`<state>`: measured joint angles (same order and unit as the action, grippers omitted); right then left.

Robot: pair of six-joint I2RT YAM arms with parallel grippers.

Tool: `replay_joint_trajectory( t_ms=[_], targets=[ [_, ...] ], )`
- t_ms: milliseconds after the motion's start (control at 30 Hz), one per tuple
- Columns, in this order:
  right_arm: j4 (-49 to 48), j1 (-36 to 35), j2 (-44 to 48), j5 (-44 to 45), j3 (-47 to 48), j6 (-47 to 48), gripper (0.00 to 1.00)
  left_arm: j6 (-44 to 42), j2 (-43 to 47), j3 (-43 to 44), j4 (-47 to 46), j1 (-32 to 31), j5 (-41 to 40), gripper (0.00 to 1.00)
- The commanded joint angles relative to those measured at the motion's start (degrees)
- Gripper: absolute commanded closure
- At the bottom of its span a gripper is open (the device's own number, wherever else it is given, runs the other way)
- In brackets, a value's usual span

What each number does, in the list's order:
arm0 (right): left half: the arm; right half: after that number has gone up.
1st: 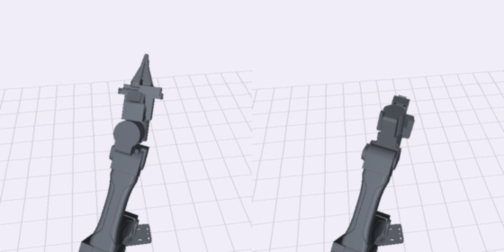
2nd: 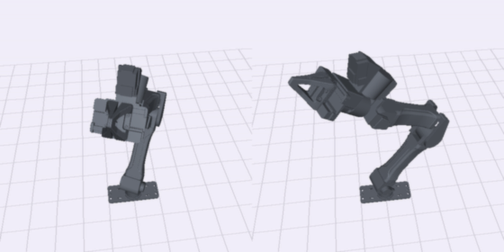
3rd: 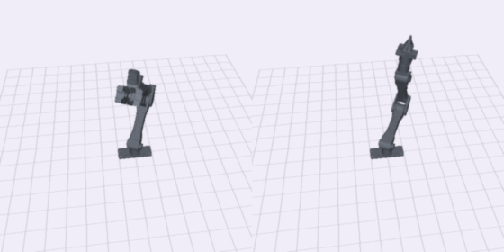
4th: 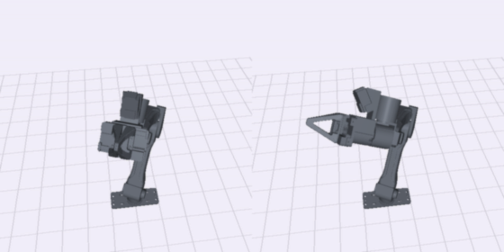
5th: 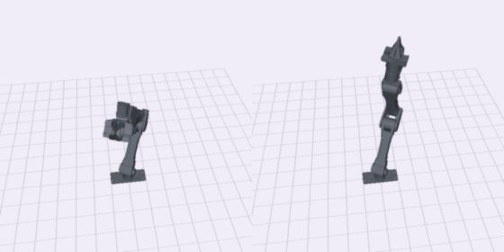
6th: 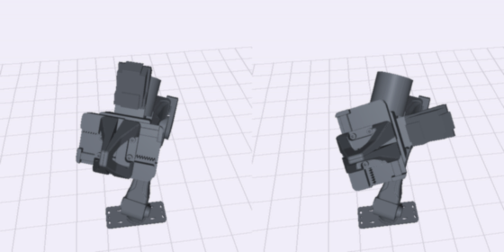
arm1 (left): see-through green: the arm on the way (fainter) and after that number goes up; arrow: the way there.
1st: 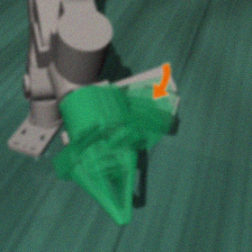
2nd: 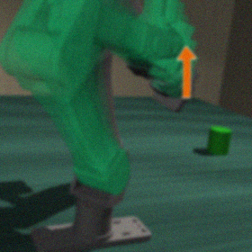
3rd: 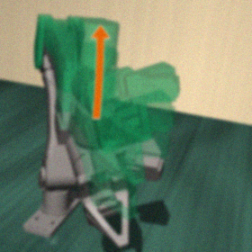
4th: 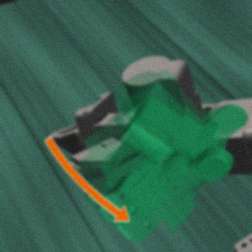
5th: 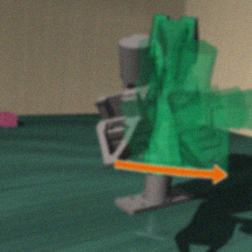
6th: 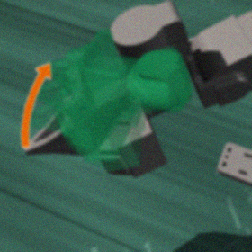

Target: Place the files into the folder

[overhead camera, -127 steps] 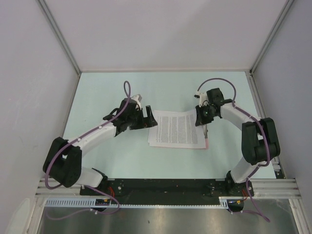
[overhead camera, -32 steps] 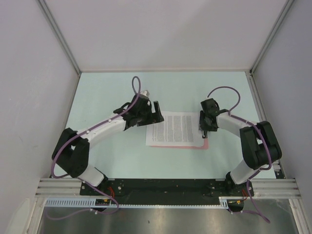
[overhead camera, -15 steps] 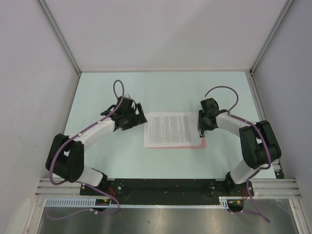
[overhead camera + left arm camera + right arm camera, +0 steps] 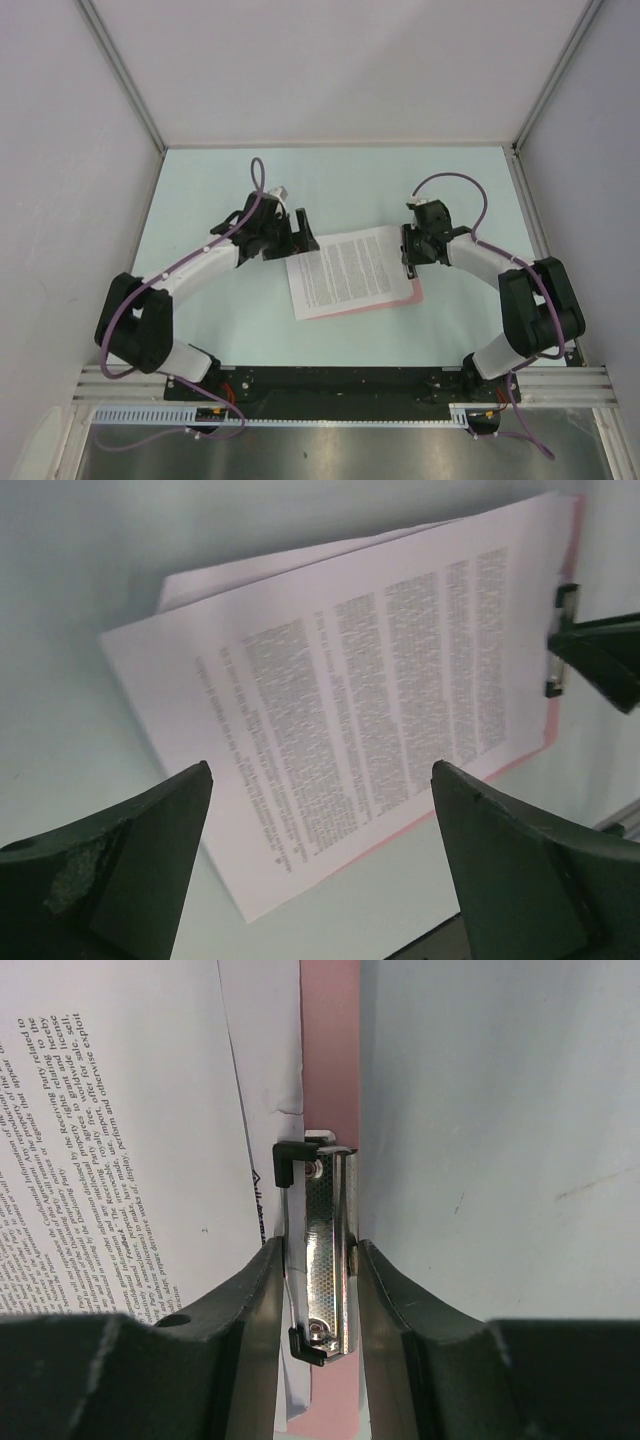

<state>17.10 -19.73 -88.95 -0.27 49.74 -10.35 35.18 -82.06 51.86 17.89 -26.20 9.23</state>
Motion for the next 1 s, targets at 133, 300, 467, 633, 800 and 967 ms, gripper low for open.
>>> replay_joint_trajectory(
  t_ms=[133,300,467,633,800,967],
  targets=[
    [-3.22,-1.45,2.38,2.47,0.45,0.07,1.00,-6.53,-8.90,17.21,3.11,-4.21,8.52,0.05],
    [-2.51,-0.84,1.85,1.51,0.54,-0.81,1.00,-5.65,-5.32,16.27,4.51,-4.30,3.35,0.05],
    [-2.16,0.92,1.76,-2.80,0.54,-1.51,1.00,-4.16,0.93,8.19,5.92,-2.29,-3.44,0.01],
    [-2.34,1.88,1.58,-5.26,0.54,-1.95,1.00,-1.79,7.42,-3.74,2.86,2.37,-1.59,0.01],
    [-2.34,2.41,1.23,-7.28,0.54,-2.04,1.00,1.82,9.47,-11.51,-5.48,3.26,4.03,0.00],
    [-2.34,3.38,0.79,-9.74,0.54,-2.13,1.00,3.14,4.39,-15.20,-11.98,3.52,6.40,0.00]
  ],
)
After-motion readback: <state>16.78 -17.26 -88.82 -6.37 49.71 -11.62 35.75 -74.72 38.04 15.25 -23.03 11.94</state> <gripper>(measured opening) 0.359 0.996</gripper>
